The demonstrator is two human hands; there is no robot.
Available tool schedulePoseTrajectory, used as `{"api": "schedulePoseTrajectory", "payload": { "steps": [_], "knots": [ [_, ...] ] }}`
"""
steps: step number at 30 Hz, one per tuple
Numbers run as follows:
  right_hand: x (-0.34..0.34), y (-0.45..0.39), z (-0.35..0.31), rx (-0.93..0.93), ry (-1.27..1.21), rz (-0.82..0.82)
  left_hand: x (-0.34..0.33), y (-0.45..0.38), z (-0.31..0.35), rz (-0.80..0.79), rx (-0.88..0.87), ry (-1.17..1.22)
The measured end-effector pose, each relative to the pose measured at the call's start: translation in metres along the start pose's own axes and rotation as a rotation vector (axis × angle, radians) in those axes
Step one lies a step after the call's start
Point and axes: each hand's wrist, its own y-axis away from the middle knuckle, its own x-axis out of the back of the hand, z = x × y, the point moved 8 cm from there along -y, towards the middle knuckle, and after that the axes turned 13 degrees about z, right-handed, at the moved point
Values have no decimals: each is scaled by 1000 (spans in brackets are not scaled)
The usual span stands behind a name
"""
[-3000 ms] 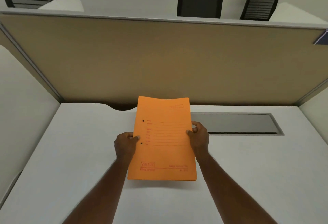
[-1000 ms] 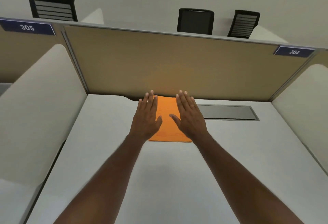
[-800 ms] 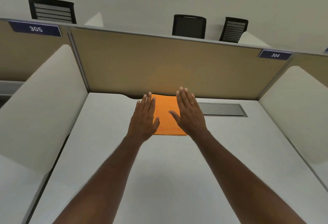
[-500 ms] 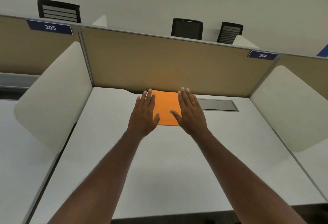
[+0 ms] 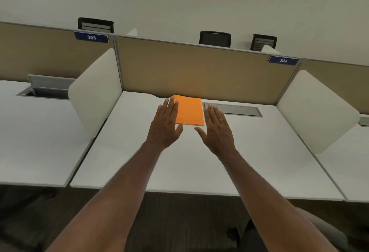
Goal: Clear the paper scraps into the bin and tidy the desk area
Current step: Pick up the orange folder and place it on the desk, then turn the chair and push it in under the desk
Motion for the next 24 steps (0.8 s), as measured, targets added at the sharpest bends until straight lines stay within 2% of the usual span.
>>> {"api": "schedulePoseTrajectory", "payload": {
  "steps": [4,13,24],
  "knots": [
    [39,50,-7,-8,-8,-27,34,42,35,-4,54,-14],
    [118,125,1,-91,-23,-59,94,85,106,-8,3,-33],
    [145,228,22,-263,97,-168,82,160,160,-114,-66,74]
  ]
}}
